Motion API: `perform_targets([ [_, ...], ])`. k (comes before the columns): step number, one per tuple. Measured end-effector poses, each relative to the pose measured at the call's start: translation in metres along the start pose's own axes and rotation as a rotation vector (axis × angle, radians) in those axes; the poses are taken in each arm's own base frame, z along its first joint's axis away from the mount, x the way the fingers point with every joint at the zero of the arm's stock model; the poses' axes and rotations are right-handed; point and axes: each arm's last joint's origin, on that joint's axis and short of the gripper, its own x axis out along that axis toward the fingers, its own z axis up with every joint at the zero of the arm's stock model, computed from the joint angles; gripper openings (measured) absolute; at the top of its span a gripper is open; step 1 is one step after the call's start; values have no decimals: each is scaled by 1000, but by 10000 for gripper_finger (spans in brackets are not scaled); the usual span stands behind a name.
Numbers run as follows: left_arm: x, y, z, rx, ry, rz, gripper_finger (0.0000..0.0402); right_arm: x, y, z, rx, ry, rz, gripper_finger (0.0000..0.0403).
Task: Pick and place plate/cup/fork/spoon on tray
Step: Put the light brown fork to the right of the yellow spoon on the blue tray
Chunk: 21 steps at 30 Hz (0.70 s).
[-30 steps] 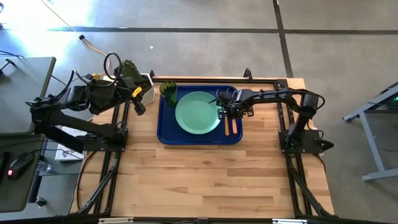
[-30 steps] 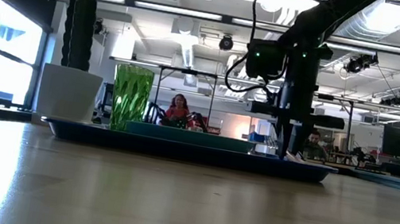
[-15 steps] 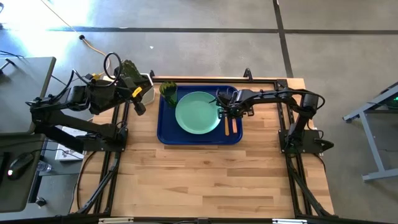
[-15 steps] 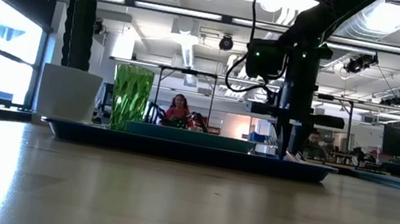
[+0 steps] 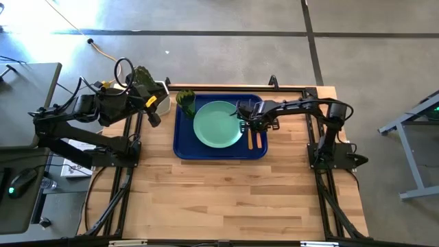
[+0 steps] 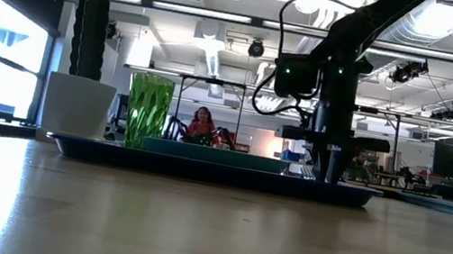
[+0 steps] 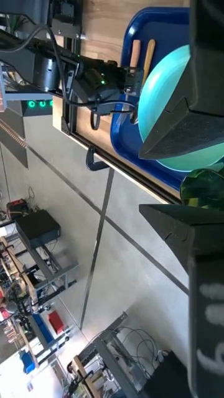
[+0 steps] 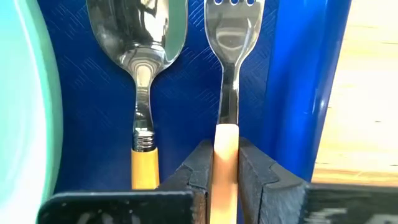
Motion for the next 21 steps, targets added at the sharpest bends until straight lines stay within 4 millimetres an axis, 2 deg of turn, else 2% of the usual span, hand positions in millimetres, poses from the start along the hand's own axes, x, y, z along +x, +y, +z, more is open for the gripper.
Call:
perform_targets([
  [6, 0, 1, 0, 0, 3, 32, 115, 0, 0, 1, 11, 11, 8, 25],
  [13, 0, 1, 0, 0, 3, 33, 115, 0, 0, 1, 18, 19, 15, 71],
  [21, 0, 1, 0, 0, 3, 32, 115, 0, 0, 0, 14, 19, 15, 80],
])
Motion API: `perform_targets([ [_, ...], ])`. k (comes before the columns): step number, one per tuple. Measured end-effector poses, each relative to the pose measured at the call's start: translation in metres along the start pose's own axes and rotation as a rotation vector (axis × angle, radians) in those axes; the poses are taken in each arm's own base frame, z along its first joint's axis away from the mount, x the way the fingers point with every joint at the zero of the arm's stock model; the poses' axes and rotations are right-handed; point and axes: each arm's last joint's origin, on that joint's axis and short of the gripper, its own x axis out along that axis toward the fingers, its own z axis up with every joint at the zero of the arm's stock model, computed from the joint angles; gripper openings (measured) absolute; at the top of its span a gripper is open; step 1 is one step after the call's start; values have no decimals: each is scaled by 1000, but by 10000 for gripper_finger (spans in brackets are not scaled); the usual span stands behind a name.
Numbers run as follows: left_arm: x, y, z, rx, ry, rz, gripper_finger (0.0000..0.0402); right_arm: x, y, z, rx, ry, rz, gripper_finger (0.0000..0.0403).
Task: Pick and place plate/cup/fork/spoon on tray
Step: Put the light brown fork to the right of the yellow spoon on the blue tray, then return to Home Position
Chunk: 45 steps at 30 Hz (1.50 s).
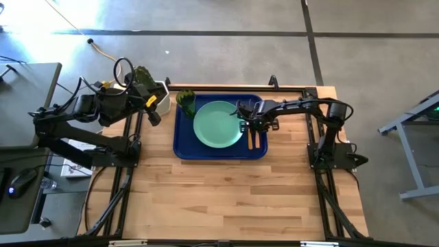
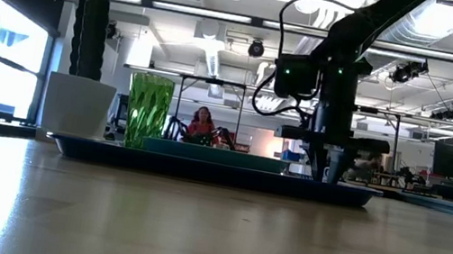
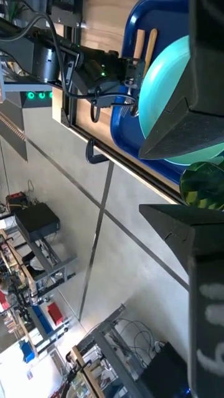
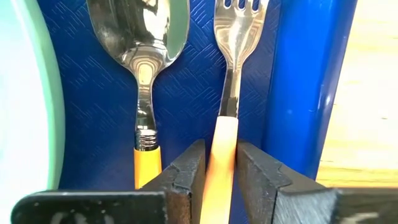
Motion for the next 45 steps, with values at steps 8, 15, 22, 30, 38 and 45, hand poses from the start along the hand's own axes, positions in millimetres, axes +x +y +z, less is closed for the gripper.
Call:
perform_targets([
  [8, 0, 0, 0, 0, 0, -1, 115, 0, 0, 0, 1, -1, -1, 82],
  [15, 0, 0, 0, 0, 0, -1, 115, -8, 4, 3, 0, -29, -3, 83],
  [22, 0, 0, 0, 0, 0, -1, 115, -20, 6, 6, -6, -38, -48, 83],
  [30, 0, 0, 0, -4, -2, -12, 115, -44, 14, 10, -18, -74, -65, 83],
  [38, -15, 11, -2, -112, -50, -90, 115, -90, 45, 11, -141, -216, 55, 83],
  [45, -39, 30, -15, -238, -60, -125, 115, -147, 71, 3, -236, -445, 154, 83],
])
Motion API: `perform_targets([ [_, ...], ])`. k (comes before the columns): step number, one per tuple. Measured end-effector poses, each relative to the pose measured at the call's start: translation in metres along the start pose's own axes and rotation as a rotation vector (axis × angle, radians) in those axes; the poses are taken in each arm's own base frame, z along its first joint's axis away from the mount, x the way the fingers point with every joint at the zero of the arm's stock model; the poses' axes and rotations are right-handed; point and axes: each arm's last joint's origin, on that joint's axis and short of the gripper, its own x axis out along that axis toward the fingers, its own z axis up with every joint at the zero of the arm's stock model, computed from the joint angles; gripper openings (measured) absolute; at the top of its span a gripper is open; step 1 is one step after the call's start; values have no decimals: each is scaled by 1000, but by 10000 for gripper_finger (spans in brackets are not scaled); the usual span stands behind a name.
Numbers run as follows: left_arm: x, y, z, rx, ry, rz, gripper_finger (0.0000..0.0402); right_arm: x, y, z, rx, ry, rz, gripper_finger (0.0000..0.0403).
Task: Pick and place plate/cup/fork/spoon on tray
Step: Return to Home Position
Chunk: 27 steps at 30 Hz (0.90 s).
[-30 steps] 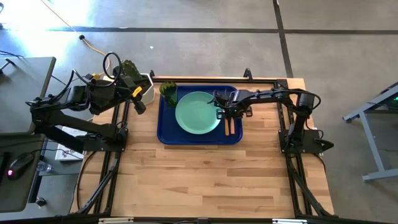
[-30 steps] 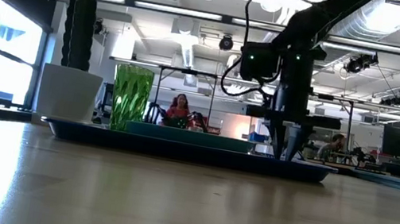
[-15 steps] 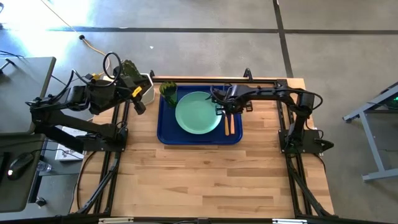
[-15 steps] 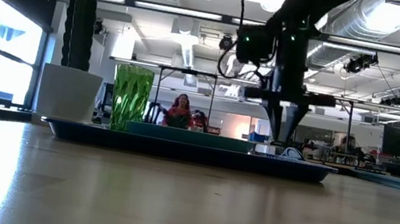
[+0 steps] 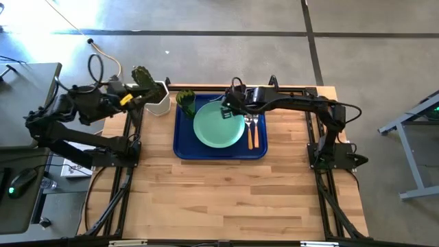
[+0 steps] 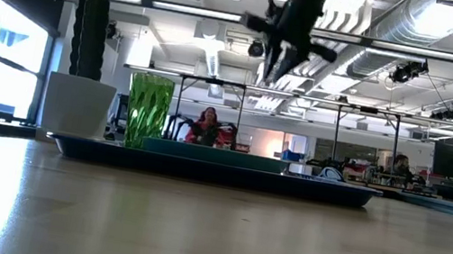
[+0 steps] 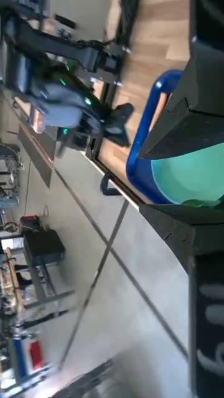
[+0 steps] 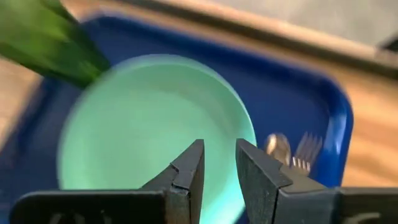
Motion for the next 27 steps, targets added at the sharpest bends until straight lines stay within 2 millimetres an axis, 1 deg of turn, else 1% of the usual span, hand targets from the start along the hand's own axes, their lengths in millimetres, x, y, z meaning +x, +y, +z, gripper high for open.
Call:
perform_targets([
  [3, -6, 6, -14, -55, 15, 3, 115, -24, 10, 10, -29, -110, 26, 83],
  [5, -6, 7, -27, -75, 29, 4, 115, -38, 14, 18, -49, -169, 45, 83],
  [9, -2, 7, -56, -92, 63, 4, 115, -63, 17, 35, -64, -261, 79, 83],
  [12, 4, 3, -76, -105, 66, -45, 115, -78, 18, 46, -77, -342, 83, 83],
  [16, 15, -5, -99, -109, 39, -169, 115, -92, 19, 56, -102, -416, 109, 83],
  [19, 25, -13, -118, -137, 35, -262, 115, -101, 19, 63, -83, -447, 137, 83],
  [22, 31, -17, -134, -175, 10, -323, 115, -106, 20, 66, -77, -463, 165, 83],
  [27, 36, -20, -155, -231, -66, -382, 115, -115, 24, 71, -148, -470, 256, 83],
])
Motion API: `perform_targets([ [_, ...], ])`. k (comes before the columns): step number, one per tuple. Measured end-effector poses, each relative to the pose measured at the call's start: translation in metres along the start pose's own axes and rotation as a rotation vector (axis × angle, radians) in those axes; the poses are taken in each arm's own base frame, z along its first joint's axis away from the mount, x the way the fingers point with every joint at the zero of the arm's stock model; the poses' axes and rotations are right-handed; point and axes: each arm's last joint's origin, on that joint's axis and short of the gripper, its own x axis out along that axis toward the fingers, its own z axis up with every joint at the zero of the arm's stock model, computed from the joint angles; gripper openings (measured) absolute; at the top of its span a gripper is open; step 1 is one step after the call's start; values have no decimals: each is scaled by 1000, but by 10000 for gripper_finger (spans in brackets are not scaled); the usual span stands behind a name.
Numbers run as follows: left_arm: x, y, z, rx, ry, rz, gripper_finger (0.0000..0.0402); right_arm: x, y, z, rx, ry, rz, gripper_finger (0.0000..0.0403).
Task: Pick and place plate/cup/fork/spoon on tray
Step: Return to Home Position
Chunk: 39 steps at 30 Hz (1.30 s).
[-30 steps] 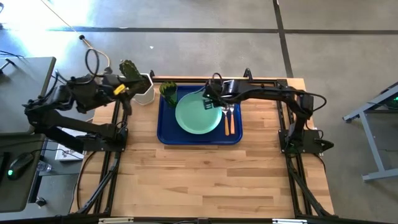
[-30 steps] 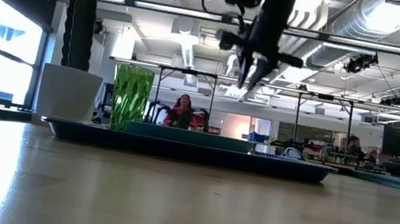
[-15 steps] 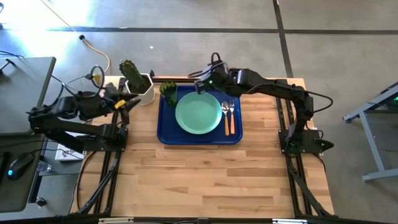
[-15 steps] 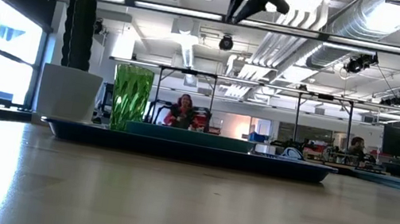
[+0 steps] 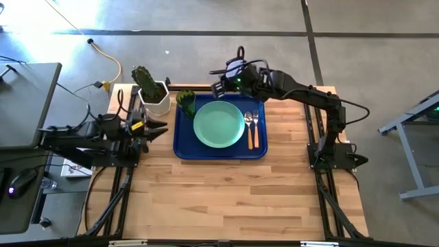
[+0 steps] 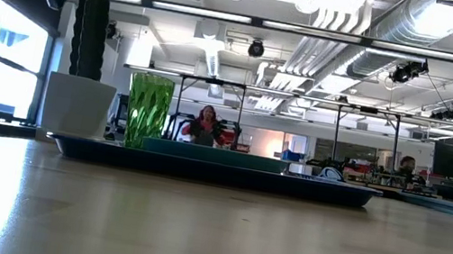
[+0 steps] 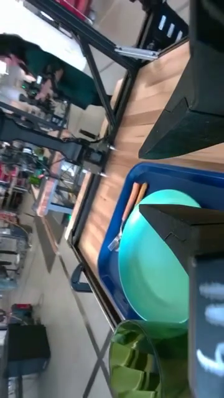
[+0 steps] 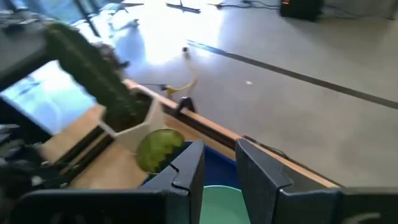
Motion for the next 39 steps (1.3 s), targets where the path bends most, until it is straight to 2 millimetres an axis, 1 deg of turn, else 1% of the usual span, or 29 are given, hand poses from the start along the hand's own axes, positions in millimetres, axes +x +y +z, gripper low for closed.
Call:
perform_targets([
  [6, -3, 7, -20, -19, -72, -13, 115, -1, 7, 7, 2, -39, 116, 83],
  [10, -7, 11, -30, -13, -112, 3, 115, -2, 11, 15, 12, -108, 178, 83],
  [15, -6, 17, -51, 4, -66, 6, 115, -6, 9, 26, -35, -155, 255, 83],
  [19, 3, 18, -69, 14, -12, -33, 115, -15, 2, 29, -37, -153, 245, 83],
  [22, 8, 19, -79, 9, -7, -43, 113, -24, -3, 30, -63, -138, 234, 83],
  [25, 13, 20, -87, -31, -7, -70, 103, -36, -10, 32, -78, -125, 225, 83],
  [30, 13, 19, -87, -39, -6, -83, 79, -54, -25, 36, -113, -108, 181, 83],
  [33, 14, 19, -87, -41, 0, -87, 69, -68, -41, 37, -138, -76, 149, 83],
  [36, 14, 19, -88, -39, 4, -87, 64, -85, -56, 36, -174, -27, 115, 83],
  [39, 14, 19, -88, -25, 6, -83, 62, -102, -67, 33, -214, 3, 82, 83],
])
